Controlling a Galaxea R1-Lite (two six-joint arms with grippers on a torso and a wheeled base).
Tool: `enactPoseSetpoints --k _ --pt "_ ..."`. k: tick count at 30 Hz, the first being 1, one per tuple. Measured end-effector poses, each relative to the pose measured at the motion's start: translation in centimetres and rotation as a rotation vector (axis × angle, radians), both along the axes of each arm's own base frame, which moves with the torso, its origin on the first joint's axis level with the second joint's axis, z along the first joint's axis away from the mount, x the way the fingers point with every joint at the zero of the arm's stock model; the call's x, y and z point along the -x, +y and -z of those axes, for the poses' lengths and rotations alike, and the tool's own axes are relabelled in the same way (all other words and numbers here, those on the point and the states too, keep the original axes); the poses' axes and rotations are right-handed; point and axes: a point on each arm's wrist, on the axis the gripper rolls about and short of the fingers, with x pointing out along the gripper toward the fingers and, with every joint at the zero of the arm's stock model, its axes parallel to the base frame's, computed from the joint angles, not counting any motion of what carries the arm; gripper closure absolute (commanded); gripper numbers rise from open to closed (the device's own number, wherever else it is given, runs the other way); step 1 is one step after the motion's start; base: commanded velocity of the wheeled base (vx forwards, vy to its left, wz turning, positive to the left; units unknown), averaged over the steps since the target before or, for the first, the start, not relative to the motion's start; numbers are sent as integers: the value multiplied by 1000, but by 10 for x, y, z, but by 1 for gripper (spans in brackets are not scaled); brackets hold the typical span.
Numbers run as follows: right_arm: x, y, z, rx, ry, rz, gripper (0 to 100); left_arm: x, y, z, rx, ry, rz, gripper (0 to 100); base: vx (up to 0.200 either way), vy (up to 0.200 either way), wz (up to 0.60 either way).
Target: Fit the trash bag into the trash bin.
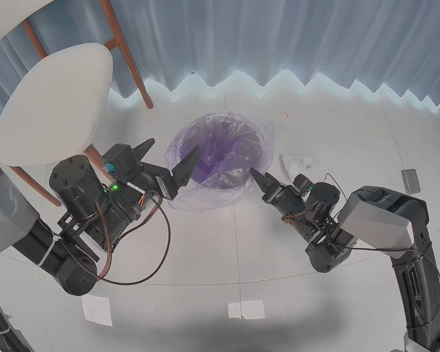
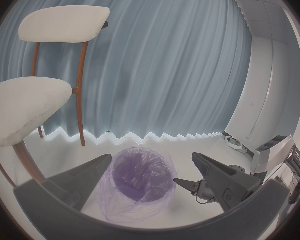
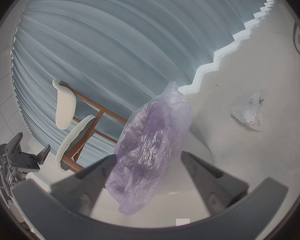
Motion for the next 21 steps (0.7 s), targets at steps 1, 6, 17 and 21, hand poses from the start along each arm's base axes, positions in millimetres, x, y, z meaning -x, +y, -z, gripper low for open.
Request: enactPoseSetpoints --k 1,6,17,21 --pt "0 0 0 -2 -2 2 100 0 0 0 0 1 0 0 0 0 0" --pt "-1 1 2 -4 0 1 100 0 0 1 -2 4 1 0 0 0 0" --pt "-1 -5 7 -11 18 96 100 -1 0 2 -4 6 0 0 0 0 0" --pt "0 -8 10 -5 30 119 100 -1 0 2 -4 7 0 0 0 0 0"
